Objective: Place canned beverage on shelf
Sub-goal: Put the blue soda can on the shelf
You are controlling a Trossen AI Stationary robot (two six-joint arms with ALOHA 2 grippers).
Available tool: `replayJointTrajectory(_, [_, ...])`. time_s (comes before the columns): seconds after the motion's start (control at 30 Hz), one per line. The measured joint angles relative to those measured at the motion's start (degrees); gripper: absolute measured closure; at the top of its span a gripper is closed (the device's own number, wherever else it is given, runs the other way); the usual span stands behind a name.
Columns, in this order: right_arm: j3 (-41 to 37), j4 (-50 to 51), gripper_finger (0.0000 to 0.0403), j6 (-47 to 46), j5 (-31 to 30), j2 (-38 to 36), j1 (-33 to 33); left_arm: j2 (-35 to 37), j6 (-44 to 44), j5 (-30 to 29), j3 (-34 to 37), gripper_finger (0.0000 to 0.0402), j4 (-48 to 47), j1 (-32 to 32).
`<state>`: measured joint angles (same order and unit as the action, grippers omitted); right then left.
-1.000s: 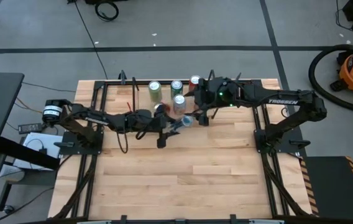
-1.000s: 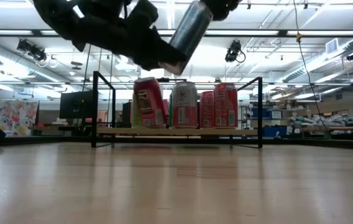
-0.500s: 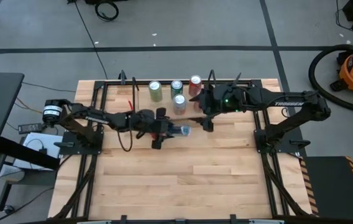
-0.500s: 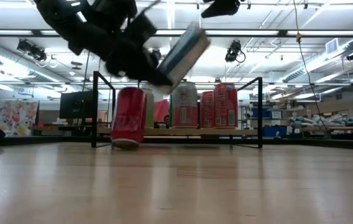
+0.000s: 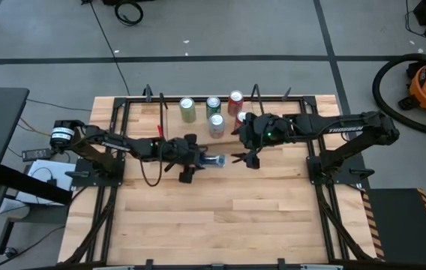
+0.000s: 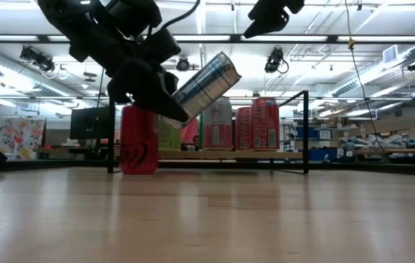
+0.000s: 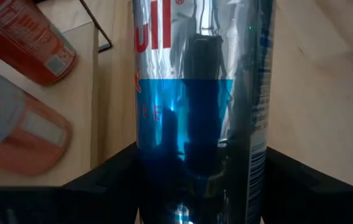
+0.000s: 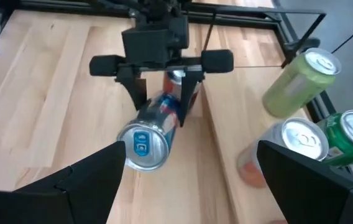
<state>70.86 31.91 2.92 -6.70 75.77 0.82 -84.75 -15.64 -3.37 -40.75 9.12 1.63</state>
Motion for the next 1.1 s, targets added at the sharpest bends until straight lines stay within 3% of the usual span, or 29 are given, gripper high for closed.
replayJointTrajectory(0.37, [-0.04,1.17,0.0028,-0.33,-1.15,-0.22,1.07,0.02,-0.89,-1.71,0.01,0.0150,2.30,-1.84])
replayJointTrajectory(0.63, [-0.04,2.21,0.0028,4.04,-1.09,0.42,4.17,3.86,1.41,-3.13,-0.03,0.0150,8.45,-1.84])
replayJointTrajectory(1.1, [-0.04,-10.99,0.0028,10.06,-5.66,5.04,5.87,4.09,3.27,-2.87,0.00,0.0150,18.38,-1.99])
